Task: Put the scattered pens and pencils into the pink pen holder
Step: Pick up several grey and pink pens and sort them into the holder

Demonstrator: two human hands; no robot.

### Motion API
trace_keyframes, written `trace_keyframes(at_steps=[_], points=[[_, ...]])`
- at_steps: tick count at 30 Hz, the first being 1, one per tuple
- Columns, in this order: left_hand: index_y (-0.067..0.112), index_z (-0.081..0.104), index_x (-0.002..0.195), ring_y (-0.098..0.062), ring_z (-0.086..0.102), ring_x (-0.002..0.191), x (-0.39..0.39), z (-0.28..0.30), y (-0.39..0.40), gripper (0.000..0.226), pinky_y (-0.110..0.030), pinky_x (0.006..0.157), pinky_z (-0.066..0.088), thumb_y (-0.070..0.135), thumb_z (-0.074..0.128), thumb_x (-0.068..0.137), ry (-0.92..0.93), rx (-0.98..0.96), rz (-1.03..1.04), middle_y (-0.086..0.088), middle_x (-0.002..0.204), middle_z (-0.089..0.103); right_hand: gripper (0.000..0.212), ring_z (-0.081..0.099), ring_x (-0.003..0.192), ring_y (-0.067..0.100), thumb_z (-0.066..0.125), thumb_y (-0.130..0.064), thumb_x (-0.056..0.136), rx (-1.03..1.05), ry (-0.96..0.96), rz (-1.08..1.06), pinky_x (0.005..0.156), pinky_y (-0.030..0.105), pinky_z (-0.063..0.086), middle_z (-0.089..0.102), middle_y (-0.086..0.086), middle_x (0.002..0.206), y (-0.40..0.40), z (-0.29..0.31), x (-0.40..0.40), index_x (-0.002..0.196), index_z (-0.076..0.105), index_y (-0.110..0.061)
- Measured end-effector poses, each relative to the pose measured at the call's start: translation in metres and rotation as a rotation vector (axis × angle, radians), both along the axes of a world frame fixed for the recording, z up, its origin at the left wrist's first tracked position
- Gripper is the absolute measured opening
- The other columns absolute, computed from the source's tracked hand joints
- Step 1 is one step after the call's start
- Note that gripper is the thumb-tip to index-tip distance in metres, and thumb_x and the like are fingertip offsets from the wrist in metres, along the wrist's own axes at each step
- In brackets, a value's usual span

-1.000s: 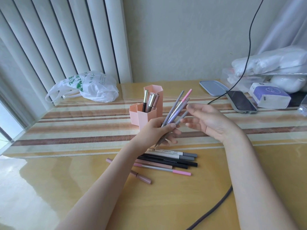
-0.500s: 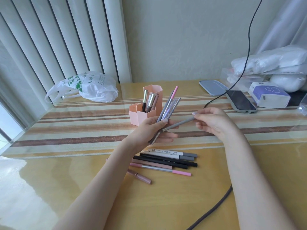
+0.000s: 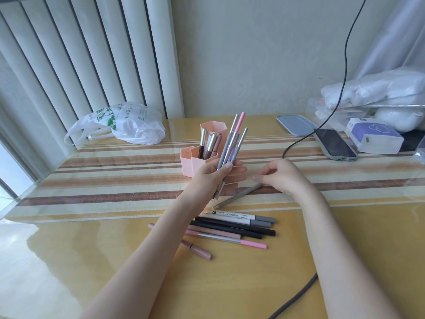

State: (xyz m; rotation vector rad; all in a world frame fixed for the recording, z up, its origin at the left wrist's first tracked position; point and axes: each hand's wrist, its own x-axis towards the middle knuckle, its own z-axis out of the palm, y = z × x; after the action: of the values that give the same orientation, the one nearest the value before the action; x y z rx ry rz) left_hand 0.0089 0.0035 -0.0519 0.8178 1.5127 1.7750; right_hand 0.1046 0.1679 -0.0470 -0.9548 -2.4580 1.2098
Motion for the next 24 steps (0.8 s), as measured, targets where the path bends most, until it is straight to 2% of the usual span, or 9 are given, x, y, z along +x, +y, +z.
trace_keyframes(at_steps=[3,5,7,10,13,16,19,21,24], points=[[0.012,0.063,0.113,-0.018,0.07,0.093,0.0,0.001,0.0,0.025,-0.031,0.077,0.058,0.02,0.044,0.1,-0.036,0.013,-0.043,-0.007,0.106,0.072,0.019,0.056,0.079,-0.001,0.067,-0.033,0.086,0.055,0.222,-0.047,0.061,0.011,0.037,0.066,-0.011,0.094,-0.007,0.005,-0.002,0.097,0.072,-0.019],[0.017,0.066,0.109,-0.013,0.068,0.078,0.001,0.001,0.0,0.023,-0.028,0.068,0.057,0.023,0.046,0.099,-0.061,-0.004,-0.073,-0.002,0.096,0.073,0.02,0.059,0.079,-0.006,0.058,-0.04,0.091,-0.121,0.494,-0.051,0.064,0.01,0.039,0.067,-0.021,0.092,-0.012,0.016,-0.003,0.096,0.074,-0.028],[0.019,0.066,0.109,-0.009,0.065,0.068,0.004,0.002,0.001,0.022,-0.023,0.06,0.053,0.026,0.048,0.098,-0.048,-0.032,-0.085,0.001,0.088,0.072,0.018,0.066,0.073,0.002,0.059,-0.038,0.091,-0.352,0.659,0.043,0.063,0.015,0.047,0.072,-0.014,0.087,-0.021,0.025,-0.006,0.092,0.073,-0.028],[0.022,0.065,0.108,-0.008,0.063,0.06,0.006,0.002,0.002,0.02,-0.019,0.05,0.049,0.026,0.048,0.098,-0.011,-0.055,-0.084,0.002,0.083,0.073,0.006,0.067,0.068,0.01,0.068,-0.022,0.087,-0.313,0.728,0.112,0.054,0.017,0.048,0.072,-0.007,0.078,-0.031,0.026,-0.011,0.092,0.067,-0.02],[0.019,0.06,0.114,-0.012,0.065,0.06,0.007,0.004,0.002,0.022,-0.02,0.045,0.049,0.027,0.046,0.099,0.011,-0.043,-0.081,-0.002,0.088,0.075,0.009,0.065,0.063,0.01,0.066,-0.013,0.088,-0.319,0.778,0.074,0.053,0.018,0.048,0.072,-0.004,0.072,-0.031,0.023,-0.012,0.095,0.065,-0.018],[0.019,0.058,0.114,-0.018,0.071,0.067,0.008,0.008,0.0,0.021,-0.026,0.045,0.055,0.026,0.043,0.101,0.017,-0.011,-0.059,-0.005,0.093,0.075,0.025,0.065,0.064,0.012,0.062,-0.009,0.09,-0.407,0.877,0.0,0.057,0.023,0.053,0.069,0.004,0.077,-0.025,0.024,-0.009,0.115,0.06,-0.013],[0.014,0.061,0.107,-0.017,0.068,0.059,0.007,0.012,-0.002,0.023,-0.025,0.043,0.053,0.022,0.04,0.102,0.146,0.009,0.071,-0.001,0.082,0.072,0.032,0.069,0.077,0.015,0.061,-0.005,0.091,-0.451,0.999,-0.06,0.066,0.028,0.058,0.071,-0.002,0.072,-0.021,0.024,-0.007,0.114,0.055,-0.025],[0.014,0.059,0.087,-0.009,0.051,0.041,0.007,0.013,0.0,0.025,-0.019,0.037,0.039,0.017,0.039,0.101,0.258,0.045,0.236,0.007,0.057,0.058,0.029,0.07,0.079,0.013,0.06,-0.003,0.091,-0.487,1.078,-0.098,0.068,0.029,0.057,0.071,-0.002,0.071,-0.021,0.025,-0.005,0.11,0.052,-0.023],[0.018,0.047,0.071,-0.008,0.032,0.045,0.005,0.014,0.0,0.03,-0.019,0.043,0.029,0.019,0.042,0.1,0.353,0.094,0.523,0.012,0.049,0.038,0.026,0.07,0.076,0.013,0.059,-0.001,0.091,-0.542,1.156,-0.153,0.065,0.026,0.055,0.068,0.007,0.081,-0.021,0.028,-0.004,0.107,0.049,-0.02]])
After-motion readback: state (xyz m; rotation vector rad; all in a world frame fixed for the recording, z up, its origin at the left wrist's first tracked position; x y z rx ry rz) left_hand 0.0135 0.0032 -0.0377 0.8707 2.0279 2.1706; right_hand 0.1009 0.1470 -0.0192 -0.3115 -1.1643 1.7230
